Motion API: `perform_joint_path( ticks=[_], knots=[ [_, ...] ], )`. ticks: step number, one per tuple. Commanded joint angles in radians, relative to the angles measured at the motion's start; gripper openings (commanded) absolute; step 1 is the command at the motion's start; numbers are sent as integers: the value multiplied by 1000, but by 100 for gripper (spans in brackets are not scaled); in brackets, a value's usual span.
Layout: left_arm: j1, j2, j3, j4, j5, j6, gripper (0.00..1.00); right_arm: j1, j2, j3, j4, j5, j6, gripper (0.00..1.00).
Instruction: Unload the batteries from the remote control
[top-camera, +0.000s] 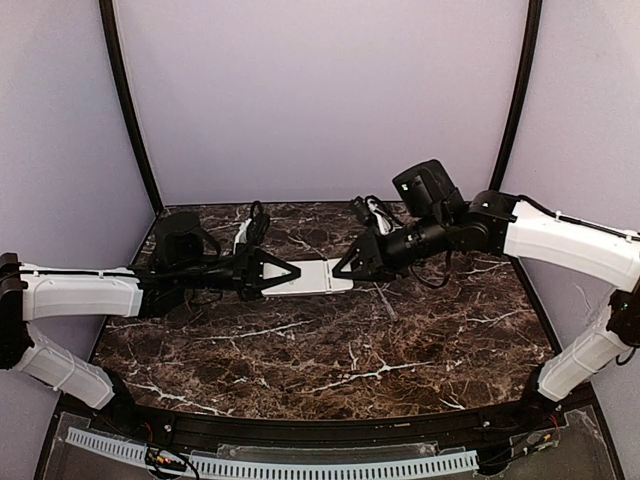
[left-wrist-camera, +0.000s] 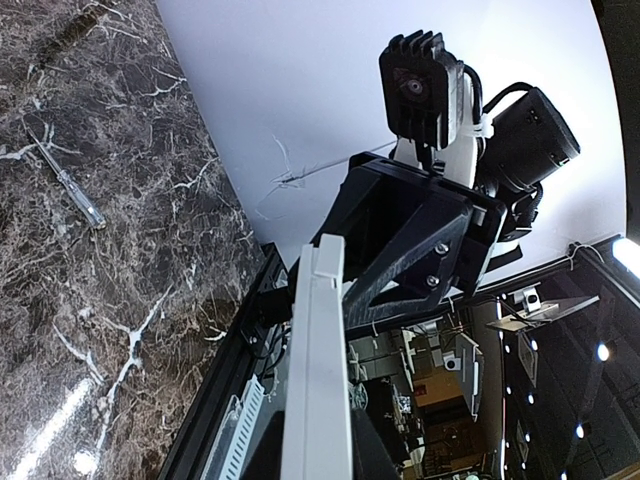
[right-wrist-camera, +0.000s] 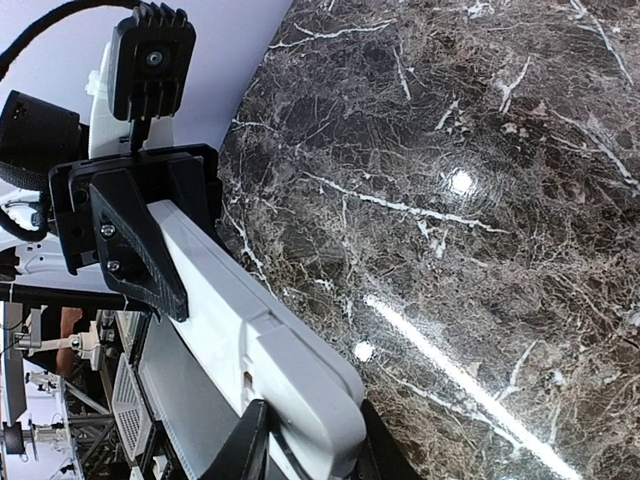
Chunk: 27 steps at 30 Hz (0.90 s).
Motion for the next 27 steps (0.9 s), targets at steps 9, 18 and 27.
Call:
perform_joint_path(
  ticks=[9,18,27],
  knots=[
    [8,-33,4,-37,-14,2,0,-13,-70,-42,-3,21,-11,4],
    [8,-28,9,-46,-21,9,0,-14,-62,-30,32,-17,-9,10],
    [8,-19,9,-64,-29,24,1,-13,-75,-27,32,-11,-3,12]
  ],
)
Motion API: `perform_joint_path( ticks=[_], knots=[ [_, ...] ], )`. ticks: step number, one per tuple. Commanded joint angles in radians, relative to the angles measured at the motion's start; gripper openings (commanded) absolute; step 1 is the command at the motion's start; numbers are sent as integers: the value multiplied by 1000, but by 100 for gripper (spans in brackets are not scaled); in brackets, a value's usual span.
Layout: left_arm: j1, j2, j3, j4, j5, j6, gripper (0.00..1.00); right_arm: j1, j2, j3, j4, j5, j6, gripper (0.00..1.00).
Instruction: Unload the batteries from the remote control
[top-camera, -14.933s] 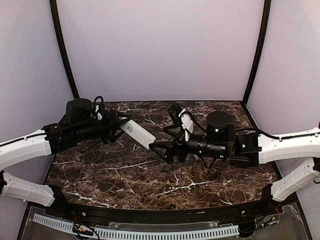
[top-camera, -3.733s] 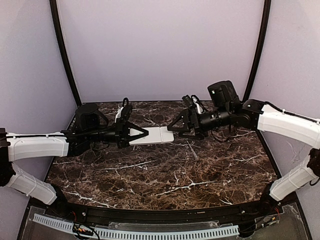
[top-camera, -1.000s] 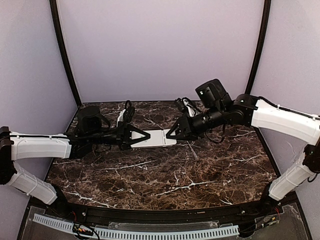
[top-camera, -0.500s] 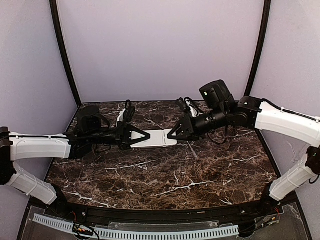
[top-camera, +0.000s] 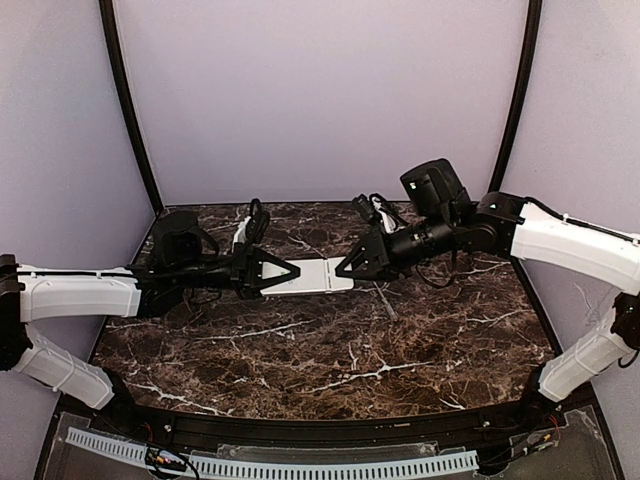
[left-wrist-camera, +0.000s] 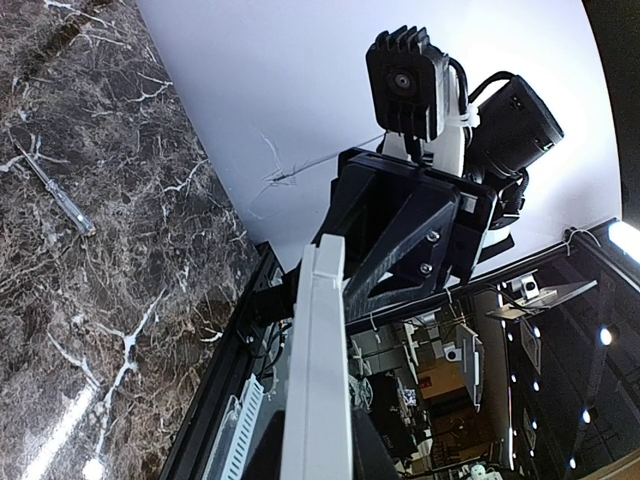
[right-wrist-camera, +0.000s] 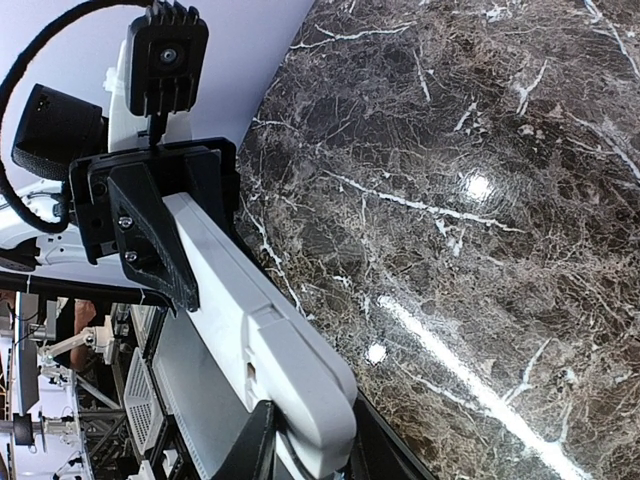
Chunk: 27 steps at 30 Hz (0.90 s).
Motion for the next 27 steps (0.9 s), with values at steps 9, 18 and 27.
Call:
perform_joint_path(
  ticks=[9,18,27],
  knots=[
    [10,7,39,-129,-68,33,0,0,-1,51,-54,57,-23,32],
    [4,9,62,-182,-114,72,0,5,24,68,-92,94,-37,39],
    [4,19,61,-144,-90,57,0,5,55,45,-74,109,-38,59]
  ],
)
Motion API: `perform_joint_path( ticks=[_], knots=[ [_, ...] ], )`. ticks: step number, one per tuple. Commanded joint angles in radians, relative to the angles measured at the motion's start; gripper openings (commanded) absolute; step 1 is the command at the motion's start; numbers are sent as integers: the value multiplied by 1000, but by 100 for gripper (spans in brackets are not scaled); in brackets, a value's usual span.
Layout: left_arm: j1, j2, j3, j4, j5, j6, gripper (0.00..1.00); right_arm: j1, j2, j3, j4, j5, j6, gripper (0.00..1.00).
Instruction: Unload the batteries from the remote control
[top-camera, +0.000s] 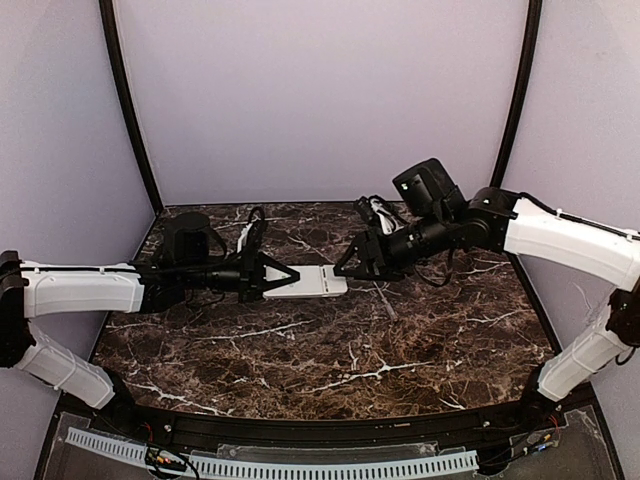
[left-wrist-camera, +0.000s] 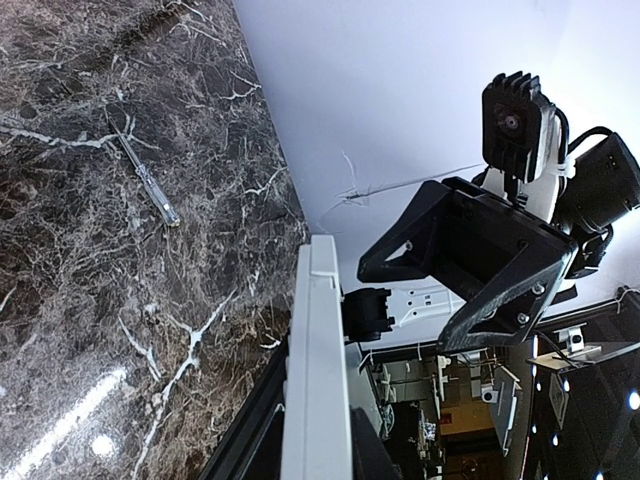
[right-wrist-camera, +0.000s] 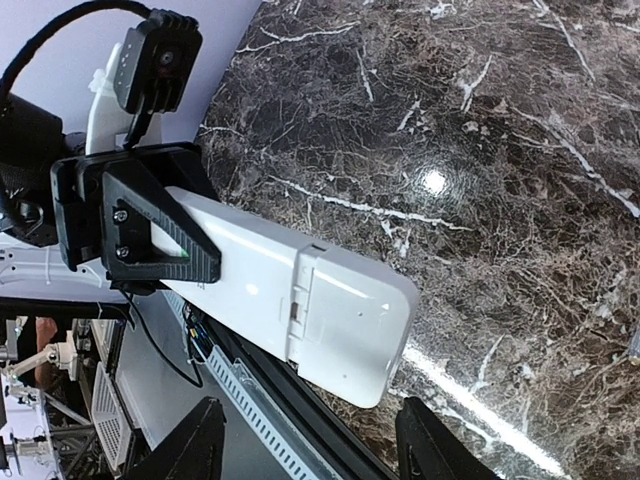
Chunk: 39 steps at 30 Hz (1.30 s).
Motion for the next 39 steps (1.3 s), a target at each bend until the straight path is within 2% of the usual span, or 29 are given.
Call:
perform_joint_path(
  ticks=[1,10,17,26,34,39],
  knots=[
    [-1,-8,29,47,17,5,0,4,20,-7,17,21,-2,60],
    [0,-12,27,54,34,-3,0,5,69,8,25,16,-2,68],
    [-3,-3,34,43,33,4,0,12,117,43,-11,28,-17,69],
    [-6,8,59,-27,22,41,0,25,168,73,-53,67,-32,60],
    [-14,8,100,-179,-44,130,0,31,183,90,-106,127,-50,44],
    [-19,17,112,-201,-54,141,0,30,195,84,-108,132,-54,34]
  ],
)
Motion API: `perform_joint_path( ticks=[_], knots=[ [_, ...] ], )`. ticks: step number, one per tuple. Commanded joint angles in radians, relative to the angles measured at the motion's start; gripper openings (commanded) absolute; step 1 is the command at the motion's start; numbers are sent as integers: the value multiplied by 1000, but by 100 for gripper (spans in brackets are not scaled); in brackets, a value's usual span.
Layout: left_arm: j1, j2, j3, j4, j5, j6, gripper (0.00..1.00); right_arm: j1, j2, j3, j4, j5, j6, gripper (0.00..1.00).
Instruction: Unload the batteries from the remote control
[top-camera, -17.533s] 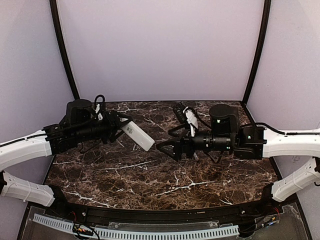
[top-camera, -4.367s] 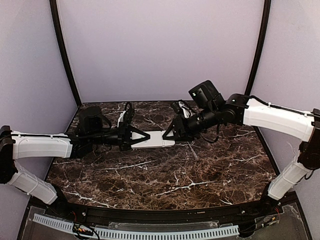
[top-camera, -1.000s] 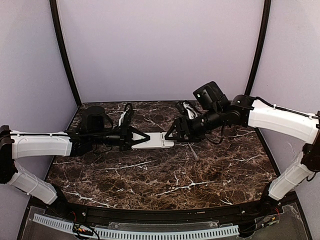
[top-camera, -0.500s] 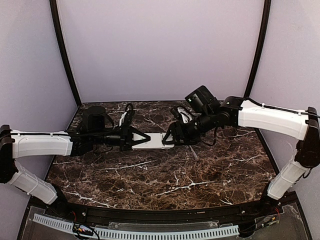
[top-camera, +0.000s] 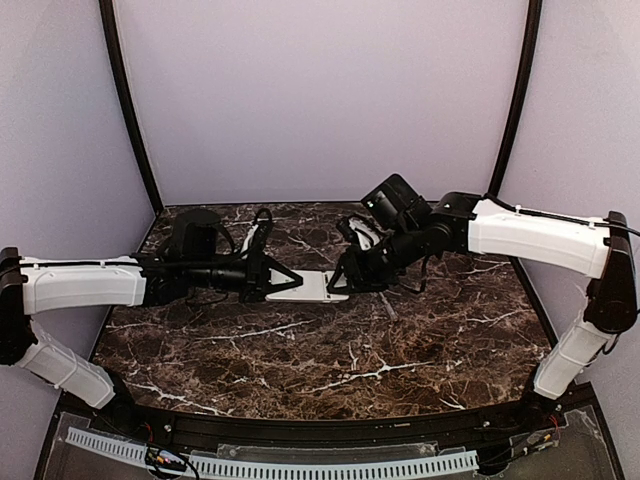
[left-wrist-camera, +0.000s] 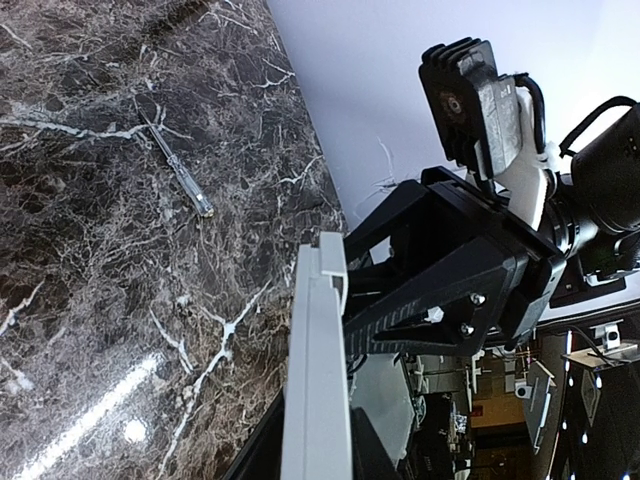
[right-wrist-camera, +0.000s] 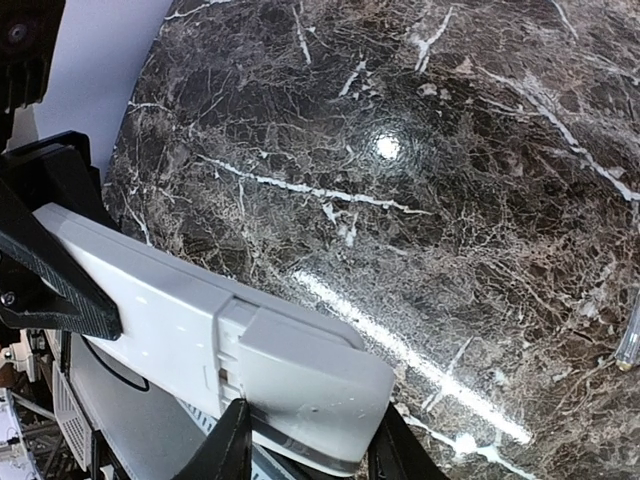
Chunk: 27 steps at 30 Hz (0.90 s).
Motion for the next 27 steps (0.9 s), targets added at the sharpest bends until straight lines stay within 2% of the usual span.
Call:
perform_joint_path(
  ticks=[1,10,18,27],
  knots=[
    [-5,1,43,-36,-16,46,0,3,26,15,-41,45,-15,32],
    [-15,21,104,-181,-112,113,0,5,27,47,-74,77,-23,29],
    [-17,21,110,-217,-163,130,0,0,-3,34,-105,122,-36,29],
    [-15,-14,82,-224,-146,152,0,-104,-123,-78,-140,145,-77,29]
  ],
)
